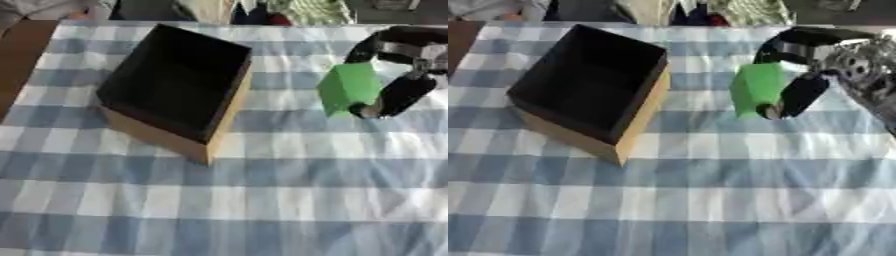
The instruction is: Pick up objects on the table and place them in the box.
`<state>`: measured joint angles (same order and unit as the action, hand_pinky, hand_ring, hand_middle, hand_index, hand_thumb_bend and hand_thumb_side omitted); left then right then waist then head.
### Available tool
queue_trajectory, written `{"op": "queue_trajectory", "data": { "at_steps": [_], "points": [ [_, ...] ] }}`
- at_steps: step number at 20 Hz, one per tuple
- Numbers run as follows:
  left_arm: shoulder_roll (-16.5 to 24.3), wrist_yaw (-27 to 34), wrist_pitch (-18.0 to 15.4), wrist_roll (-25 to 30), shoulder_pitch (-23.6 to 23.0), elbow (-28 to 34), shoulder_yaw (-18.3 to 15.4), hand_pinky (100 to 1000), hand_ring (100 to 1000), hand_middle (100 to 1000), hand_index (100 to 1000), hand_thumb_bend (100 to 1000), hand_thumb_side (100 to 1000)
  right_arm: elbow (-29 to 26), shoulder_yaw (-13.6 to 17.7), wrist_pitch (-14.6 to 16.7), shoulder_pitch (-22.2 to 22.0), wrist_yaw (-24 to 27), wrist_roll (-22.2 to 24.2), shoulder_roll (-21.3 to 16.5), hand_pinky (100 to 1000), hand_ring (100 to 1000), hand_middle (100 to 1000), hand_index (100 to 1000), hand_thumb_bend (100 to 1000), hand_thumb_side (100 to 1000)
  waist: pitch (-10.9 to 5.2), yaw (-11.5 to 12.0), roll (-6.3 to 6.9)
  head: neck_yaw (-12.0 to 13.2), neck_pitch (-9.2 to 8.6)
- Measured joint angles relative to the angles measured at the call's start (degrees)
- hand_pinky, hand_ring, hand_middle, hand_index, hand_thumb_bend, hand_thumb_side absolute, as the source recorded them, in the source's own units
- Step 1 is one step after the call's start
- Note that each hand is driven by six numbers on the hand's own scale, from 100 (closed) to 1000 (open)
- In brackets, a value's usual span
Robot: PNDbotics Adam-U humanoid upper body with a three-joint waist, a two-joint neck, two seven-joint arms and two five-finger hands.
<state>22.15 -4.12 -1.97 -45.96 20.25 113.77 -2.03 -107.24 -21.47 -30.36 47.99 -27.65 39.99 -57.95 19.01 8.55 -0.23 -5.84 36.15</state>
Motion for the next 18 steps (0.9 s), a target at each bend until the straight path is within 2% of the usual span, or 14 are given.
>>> {"op": "queue_trajectory", "data": {
  "at_steps": [4, 9, 13, 18],
  "points": [
    [0.03, -0.04, 0.00, -0.02, 0.00, 0.00, 0.00, 637, 702, 584, 737, 216, 406, 1.39, -0.19, 0.63, 7.60, -1.64, 0.63, 3.79, 868, 854, 565, 626, 100, 100, -0.58, -0.08, -0.15, -0.33, 0.04],
    [0.03, -0.04, 0.00, -0.01, 0.01, 0.00, 0.00, 637, 702, 583, 737, 216, 405, 8.97, -1.35, 1.77, 16.06, -5.74, 1.77, 13.16, 857, 840, 577, 642, 100, 100, -1.05, 0.05, -0.16, -1.43, 0.07],
    [0.03, -0.01, 0.03, 0.01, 0.02, 0.00, 0.01, 636, 702, 583, 737, 217, 405, 15.35, -1.52, 2.02, 19.95, -8.56, 2.02, 20.07, 842, 822, 583, 651, 100, 100, -1.13, 0.66, -0.09, -2.39, 0.07],
    [-0.01, 0.08, 0.12, 0.15, 0.20, 0.00, 0.16, 635, 702, 582, 737, 216, 406, 22.70, -1.50, 1.90, 22.94, -11.67, 1.90, 26.66, 835, 814, 590, 657, 100, 100, -1.21, 1.17, -0.31, -3.33, 0.07]
  ]
}}
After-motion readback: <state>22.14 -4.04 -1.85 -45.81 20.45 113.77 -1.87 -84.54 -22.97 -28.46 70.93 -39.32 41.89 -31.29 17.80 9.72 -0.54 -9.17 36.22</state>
